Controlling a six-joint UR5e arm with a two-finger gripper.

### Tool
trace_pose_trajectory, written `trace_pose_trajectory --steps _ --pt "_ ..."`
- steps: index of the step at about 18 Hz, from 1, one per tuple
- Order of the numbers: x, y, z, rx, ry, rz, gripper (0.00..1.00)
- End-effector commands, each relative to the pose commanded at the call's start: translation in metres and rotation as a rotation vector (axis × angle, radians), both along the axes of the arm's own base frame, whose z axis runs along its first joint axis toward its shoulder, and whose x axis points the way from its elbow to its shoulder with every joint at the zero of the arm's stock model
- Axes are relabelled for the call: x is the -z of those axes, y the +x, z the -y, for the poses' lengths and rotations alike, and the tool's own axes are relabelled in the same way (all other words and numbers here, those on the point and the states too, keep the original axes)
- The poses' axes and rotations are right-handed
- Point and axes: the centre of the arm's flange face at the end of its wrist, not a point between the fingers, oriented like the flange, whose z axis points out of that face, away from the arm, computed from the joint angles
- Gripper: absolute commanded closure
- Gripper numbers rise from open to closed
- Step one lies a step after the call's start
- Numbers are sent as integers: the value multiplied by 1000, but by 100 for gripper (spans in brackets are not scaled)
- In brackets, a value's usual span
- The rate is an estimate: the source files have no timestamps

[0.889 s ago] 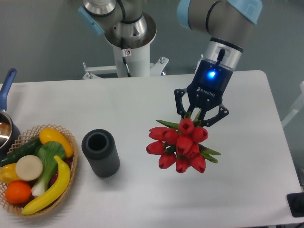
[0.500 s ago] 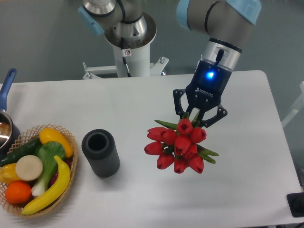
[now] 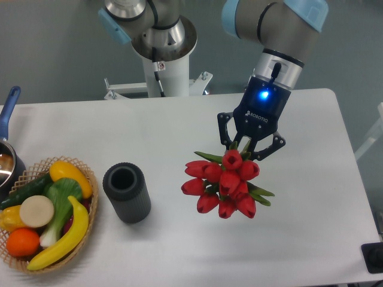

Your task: Insert the flowers into the vase

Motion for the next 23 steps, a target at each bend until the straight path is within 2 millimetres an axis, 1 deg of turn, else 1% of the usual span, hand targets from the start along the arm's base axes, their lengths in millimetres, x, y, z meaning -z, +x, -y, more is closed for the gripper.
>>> trace_pose_trajectory --steps 5,7,10,11,12,13,14,16,18,21,23 --pt "0 3 -5 21 26 -5 74" --pt "-5 8 -11 51 87 -22 73" --pt "-2 14 -16 97 156 -9 73" --pt "6 18 -19 124 173 -3 73" --pt "12 26 -26 168 196 -12 73" --pt "11 35 -34 215 242 -10 73" --pt "12 40 -39 239 272 8 73" --pt "11 48 -46 274 320 36 73" --pt "6 62 -57 317 360 55 73" --pt "-1 71 -60 357 434 93 73" --pt "-8 74 -61 378 475 104 73"
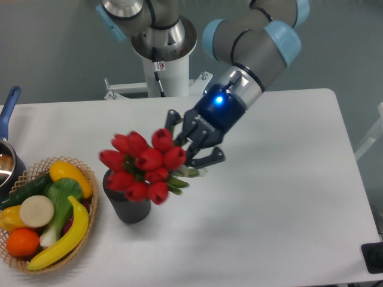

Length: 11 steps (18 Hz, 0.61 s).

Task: Insert the flowers into the vase
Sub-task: 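Carry the tulip bunch toward the black vase, stems pointing down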

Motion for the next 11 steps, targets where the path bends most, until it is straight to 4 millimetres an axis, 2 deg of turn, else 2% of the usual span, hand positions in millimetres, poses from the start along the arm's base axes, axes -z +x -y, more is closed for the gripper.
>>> trace_pose_trajectory --steps 3,6,8,11 --pt "-4 14 -10 55 51 34 73" --pt "6 14 -16 92 98 82 73" --pt "13 24 -26 141 154 80 73" --pt "19 32 -24 174 215 136 73"
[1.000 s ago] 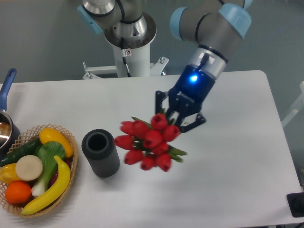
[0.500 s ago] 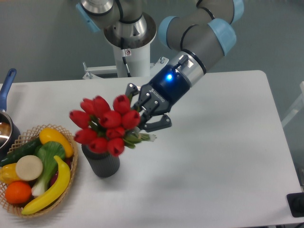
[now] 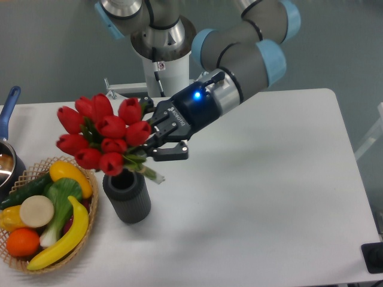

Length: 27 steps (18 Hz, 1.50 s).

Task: Insert the flowers into the vase
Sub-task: 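Carry the tulip bunch toward the black vase, stems pointing down, then lower the tulip stems into the opening of the black vase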

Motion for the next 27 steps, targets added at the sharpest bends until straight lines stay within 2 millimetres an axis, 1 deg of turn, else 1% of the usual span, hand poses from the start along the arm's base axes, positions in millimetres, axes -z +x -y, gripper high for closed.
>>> trace_pose_trajectory --steps 4,7,9,11,12,15,16,21,27 --pt "9 12 -3 22 -4 29 73" --pt "19 20 0 24 -12 44 73" --pt "22 22 1 26 -16 50 73" --pt "37 25 3 22 -23 61 73" --pt "41 26 5 22 -17 59 73" --pt "40 28 6 31 11 78 73" --pt "43 31 5 37 9 84 73" --pt "50 32 2 41 -1 95 73" --pt "69 30 2 37 -25 123 73"
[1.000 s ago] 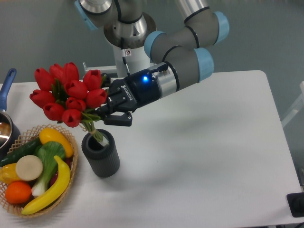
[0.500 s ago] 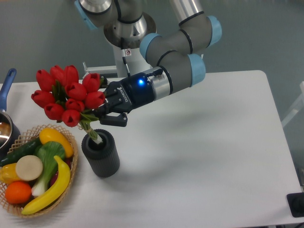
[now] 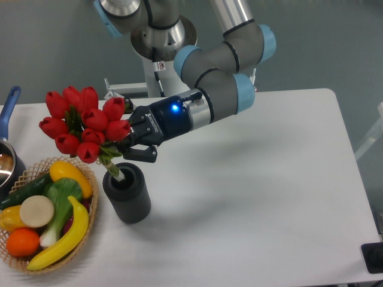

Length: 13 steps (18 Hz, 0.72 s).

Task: Insert the flowers into the vase
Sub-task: 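Lower the tulip stems into the opening of the black vase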

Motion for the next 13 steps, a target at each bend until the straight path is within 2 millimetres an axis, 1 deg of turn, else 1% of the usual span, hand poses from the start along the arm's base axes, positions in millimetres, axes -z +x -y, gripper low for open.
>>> trace_pose_trajectory --steps 1,2,4,7,13 --pt "2 0 0 -2 -1 -4 73" --pt "12 -1 0 -6 -2 -3 73" --pt "23 -1 2 -14 8 -16 73" --pt "28 0 4 -18 4 -21 73" --pt "51 1 7 -27 -35 -16 73"
